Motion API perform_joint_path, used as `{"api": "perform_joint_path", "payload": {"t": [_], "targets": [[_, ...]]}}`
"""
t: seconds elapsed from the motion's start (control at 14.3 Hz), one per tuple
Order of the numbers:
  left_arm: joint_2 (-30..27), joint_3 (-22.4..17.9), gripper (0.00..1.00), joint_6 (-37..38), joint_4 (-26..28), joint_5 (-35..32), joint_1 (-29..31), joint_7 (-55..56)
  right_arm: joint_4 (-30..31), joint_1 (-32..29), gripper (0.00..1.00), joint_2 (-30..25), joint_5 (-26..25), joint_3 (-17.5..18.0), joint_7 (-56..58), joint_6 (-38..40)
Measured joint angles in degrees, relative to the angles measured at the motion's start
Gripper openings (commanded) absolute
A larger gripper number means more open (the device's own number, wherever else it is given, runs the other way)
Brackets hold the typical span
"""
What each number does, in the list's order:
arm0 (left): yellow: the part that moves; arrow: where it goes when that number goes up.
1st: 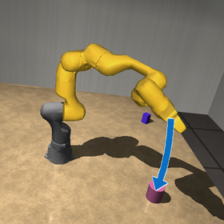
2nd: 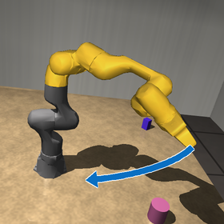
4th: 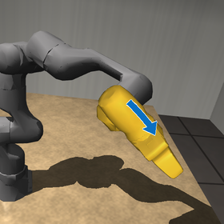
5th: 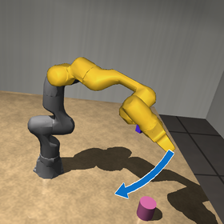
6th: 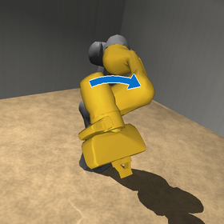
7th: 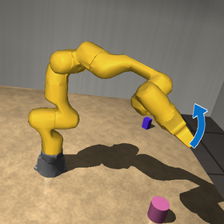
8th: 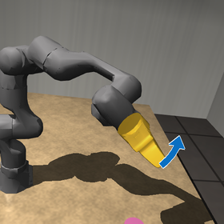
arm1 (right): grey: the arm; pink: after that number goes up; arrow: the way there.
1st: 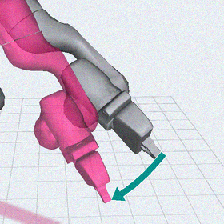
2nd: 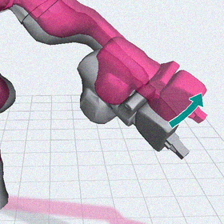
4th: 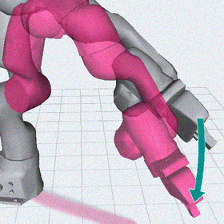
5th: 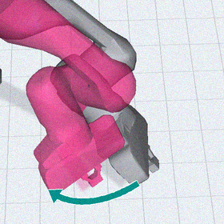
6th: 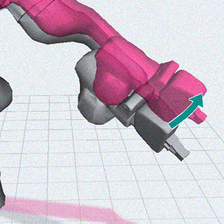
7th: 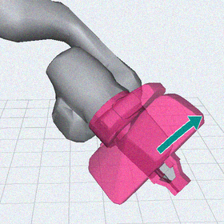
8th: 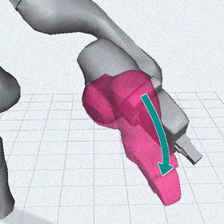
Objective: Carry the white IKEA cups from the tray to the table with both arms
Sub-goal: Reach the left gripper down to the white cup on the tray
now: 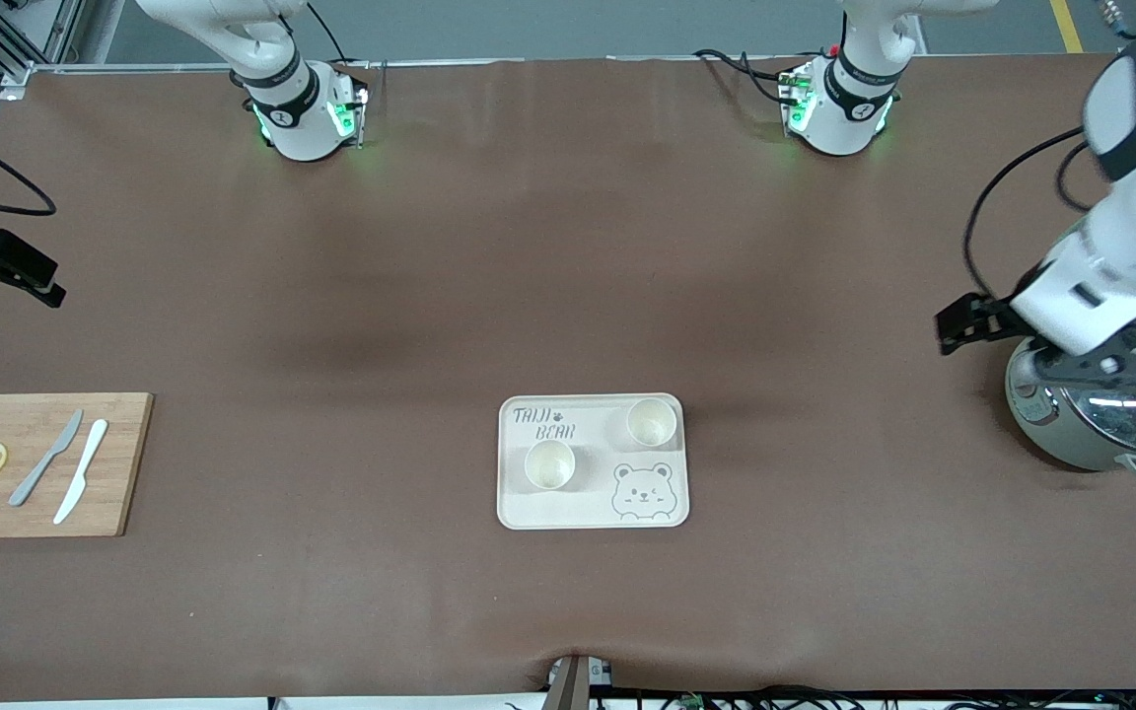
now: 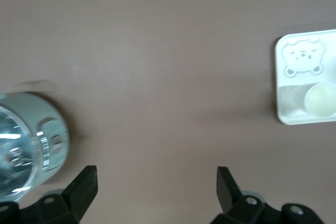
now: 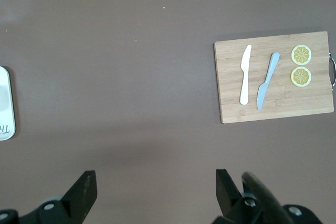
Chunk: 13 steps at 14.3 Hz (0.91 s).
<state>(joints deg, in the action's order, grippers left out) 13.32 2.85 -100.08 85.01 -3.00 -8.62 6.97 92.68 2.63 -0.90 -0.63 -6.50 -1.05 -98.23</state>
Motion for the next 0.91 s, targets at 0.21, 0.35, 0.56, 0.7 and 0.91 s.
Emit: {"api": "perform_joint_path", "payload": {"t": [0.21, 0.35, 0.56, 0.7, 0.91], "targets": [[5.4, 0.2, 1.00, -3.0, -1.5, 0.0, -4.8, 7.2, -0.3, 0.0, 1.00, 0.1, 0.0, 0.0, 0.0, 0.0], [8.7, 0.2, 1.00, -5.1, -1.8, 0.0, -7.7, 11.1, -0.4, 0.0, 1.00, 0.1, 0.0, 0.0, 0.0, 0.0], [12.9, 0.2, 1.00, -8.1, -2.1, 0.0, -10.6, 15.9, -0.5, 0.0, 1.00, 0.1, 0.1, 0.0, 0.0, 0.0], [15.4, 0.2, 1.00, -9.9, -2.2, 0.0, -11.5, 18.9, -0.5, 0.0, 1.00, 0.2, 0.2, 0.1, 0.0, 0.0], [19.3, 0.2, 1.00, -15.3, -2.2, 0.0, -13.5, 23.2, -0.5, 0.1, 1.00, 0.8, 0.2, 0.2, 0.0, 0.0]]}}
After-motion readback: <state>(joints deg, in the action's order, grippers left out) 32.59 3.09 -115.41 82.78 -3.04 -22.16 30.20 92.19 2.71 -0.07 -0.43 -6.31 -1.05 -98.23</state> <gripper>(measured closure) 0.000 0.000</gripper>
